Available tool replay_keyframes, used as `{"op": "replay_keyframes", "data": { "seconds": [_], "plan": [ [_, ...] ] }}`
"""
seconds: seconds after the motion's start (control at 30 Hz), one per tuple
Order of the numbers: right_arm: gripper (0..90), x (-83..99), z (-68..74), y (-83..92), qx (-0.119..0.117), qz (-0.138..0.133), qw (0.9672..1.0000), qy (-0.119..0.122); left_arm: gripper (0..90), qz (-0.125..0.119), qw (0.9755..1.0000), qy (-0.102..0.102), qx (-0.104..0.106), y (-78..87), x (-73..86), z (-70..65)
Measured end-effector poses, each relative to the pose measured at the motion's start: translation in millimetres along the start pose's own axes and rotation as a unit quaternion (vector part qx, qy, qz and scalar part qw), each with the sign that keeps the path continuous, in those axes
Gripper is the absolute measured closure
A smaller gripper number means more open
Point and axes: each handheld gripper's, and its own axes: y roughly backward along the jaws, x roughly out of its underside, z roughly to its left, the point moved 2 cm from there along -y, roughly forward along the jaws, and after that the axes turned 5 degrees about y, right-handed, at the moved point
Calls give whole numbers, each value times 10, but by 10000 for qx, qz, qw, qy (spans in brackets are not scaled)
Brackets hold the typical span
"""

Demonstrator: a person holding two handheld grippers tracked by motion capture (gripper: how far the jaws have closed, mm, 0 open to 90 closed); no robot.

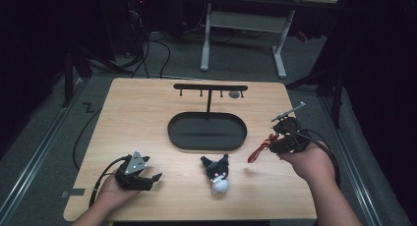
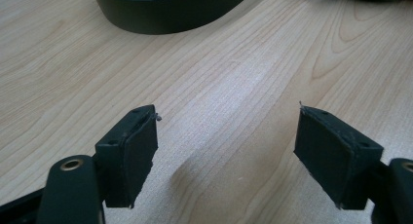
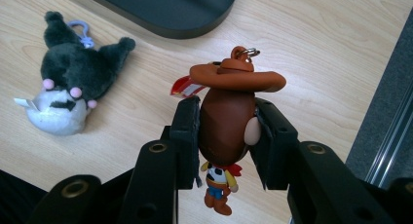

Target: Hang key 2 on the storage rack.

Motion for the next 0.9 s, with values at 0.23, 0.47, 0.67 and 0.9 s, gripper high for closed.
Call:
{"op": "replay_keyframes", "data": {
  "seconds": [0.23,0.47,0.67,0.9],
  "plan": [
    [662,-139,73,-16,-5,8,9999,135,237,-31,10000,1,-52,24,-6,4],
    [662,-279,115,30,-31,-21,9995,306,236,-141,9998,113,-58,7,-53,8],
    [662,-355,124,16,-48,-102,9995,296,235,-138,9999,71,5,-4,-55,-3],
    [662,-409,82,-52,-44,-52,9995,314,235,-34,10000,-22,25,-14,-46,-27]
  ]
}}
